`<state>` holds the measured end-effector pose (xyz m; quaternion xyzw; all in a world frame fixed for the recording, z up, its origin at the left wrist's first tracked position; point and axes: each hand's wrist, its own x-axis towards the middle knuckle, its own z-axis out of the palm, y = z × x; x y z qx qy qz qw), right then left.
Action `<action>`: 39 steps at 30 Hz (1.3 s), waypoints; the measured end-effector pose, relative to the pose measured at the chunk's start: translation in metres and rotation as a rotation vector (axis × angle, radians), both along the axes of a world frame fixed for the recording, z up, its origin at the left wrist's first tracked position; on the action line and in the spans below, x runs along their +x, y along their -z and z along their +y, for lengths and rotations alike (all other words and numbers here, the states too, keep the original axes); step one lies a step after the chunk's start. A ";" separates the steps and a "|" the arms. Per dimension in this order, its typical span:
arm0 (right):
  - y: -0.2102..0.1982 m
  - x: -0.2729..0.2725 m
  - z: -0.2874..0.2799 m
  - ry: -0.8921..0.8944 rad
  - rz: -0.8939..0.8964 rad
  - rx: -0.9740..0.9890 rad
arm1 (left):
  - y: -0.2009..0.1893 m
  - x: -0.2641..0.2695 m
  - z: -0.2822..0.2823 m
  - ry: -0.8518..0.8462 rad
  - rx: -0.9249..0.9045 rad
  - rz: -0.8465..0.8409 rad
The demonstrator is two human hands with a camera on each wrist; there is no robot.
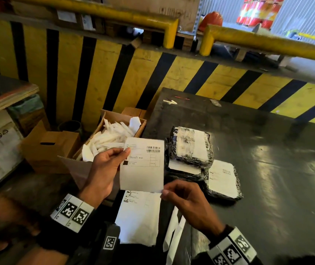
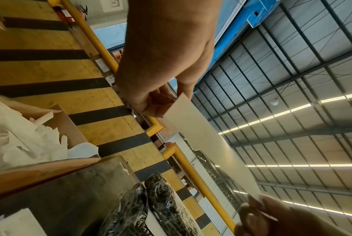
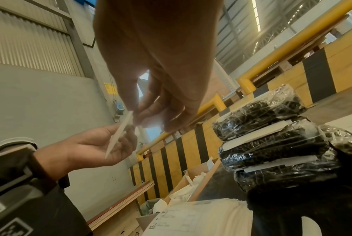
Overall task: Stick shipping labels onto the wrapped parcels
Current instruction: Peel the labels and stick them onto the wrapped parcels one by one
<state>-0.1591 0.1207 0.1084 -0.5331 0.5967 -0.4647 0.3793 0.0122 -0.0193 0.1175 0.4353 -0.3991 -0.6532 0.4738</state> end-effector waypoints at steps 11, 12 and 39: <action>-0.018 0.009 0.006 -0.072 0.029 -0.001 | 0.011 0.008 0.003 -0.030 -0.083 -0.215; -0.020 0.010 0.006 -0.079 0.028 -0.009 | 0.014 0.007 0.003 -0.015 -0.089 -0.241; -0.027 -0.065 0.026 0.104 -0.112 0.030 | 0.022 -0.001 -0.003 -0.042 -0.258 -0.383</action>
